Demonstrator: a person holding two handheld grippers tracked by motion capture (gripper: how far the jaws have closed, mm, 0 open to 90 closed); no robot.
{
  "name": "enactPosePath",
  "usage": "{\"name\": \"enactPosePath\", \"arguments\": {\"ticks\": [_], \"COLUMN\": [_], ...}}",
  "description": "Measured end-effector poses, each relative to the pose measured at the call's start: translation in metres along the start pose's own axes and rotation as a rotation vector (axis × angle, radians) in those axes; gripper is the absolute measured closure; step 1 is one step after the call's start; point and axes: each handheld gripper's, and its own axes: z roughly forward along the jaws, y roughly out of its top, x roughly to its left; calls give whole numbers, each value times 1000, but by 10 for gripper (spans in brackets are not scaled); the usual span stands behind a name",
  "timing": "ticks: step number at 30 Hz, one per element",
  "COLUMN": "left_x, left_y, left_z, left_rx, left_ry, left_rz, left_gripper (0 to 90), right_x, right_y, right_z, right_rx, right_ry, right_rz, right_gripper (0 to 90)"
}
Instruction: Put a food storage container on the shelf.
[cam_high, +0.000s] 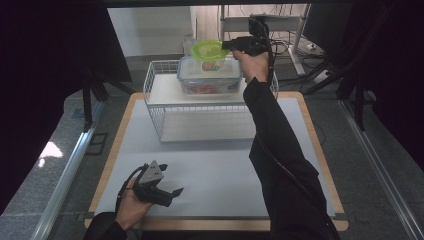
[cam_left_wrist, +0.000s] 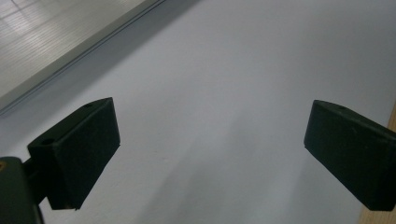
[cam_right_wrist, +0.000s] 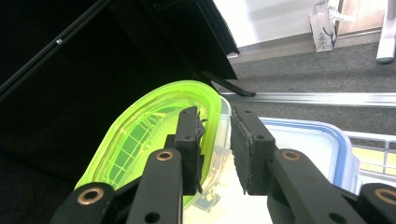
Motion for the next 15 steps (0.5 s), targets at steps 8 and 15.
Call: {"name": "enactPosePath", "arguments": {"ticks": [8,15], "left_x": [0,0], "left_y": [0,0], "left_z": [0,0], "left_rx": [1,2], "left_ry": [0,2], "left_rz": [1,3], "left_gripper": [36,36], "right_x": [3,3], "right_y": [0,-1], "right_z": [-2,-13], "right_rx": [-18,-24], "right_ry": [-15,14], "right_rz": [-39,-96], "right_gripper": [630,433]}}
